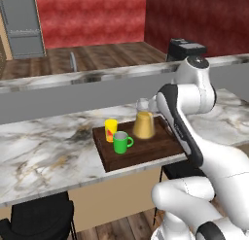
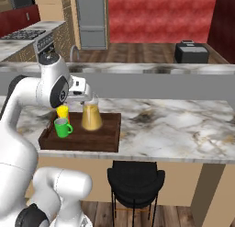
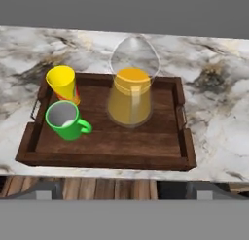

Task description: There is a tray on the dining counter. Grab the cup, mug, and pitcher and place them on the tray. The pitcher may be placed next to the tray if it cannot fit the tray.

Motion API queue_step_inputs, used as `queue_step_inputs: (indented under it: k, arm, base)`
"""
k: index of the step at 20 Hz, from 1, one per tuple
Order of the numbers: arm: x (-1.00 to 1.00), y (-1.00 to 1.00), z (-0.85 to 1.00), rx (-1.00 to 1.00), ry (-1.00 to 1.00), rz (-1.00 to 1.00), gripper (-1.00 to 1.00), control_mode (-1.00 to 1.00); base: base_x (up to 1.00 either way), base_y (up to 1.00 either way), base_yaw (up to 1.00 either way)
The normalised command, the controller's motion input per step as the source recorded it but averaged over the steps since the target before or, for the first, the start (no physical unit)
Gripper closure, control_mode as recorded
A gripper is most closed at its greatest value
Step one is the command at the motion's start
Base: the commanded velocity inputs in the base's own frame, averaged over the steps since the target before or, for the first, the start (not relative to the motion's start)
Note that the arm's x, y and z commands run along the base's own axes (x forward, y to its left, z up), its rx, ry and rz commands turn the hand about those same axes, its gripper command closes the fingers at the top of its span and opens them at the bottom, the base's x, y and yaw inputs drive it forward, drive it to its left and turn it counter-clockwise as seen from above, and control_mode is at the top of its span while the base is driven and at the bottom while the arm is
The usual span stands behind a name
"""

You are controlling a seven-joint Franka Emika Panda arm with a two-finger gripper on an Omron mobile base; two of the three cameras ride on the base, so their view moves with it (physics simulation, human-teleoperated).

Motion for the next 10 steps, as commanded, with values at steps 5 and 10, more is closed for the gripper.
queue_step_inputs:
  k: [5,10]
  arm:
    - [-0.91,0.00,0.54,0.00,0.00,0.00,-1.00,-1.00]
    - [-0.83,0.00,0.51,0.00,0.00,0.00,-1.00,-1.00]
  base:
    - [0.00,0.00,0.00]
    - [0.00,0.00,0.00]
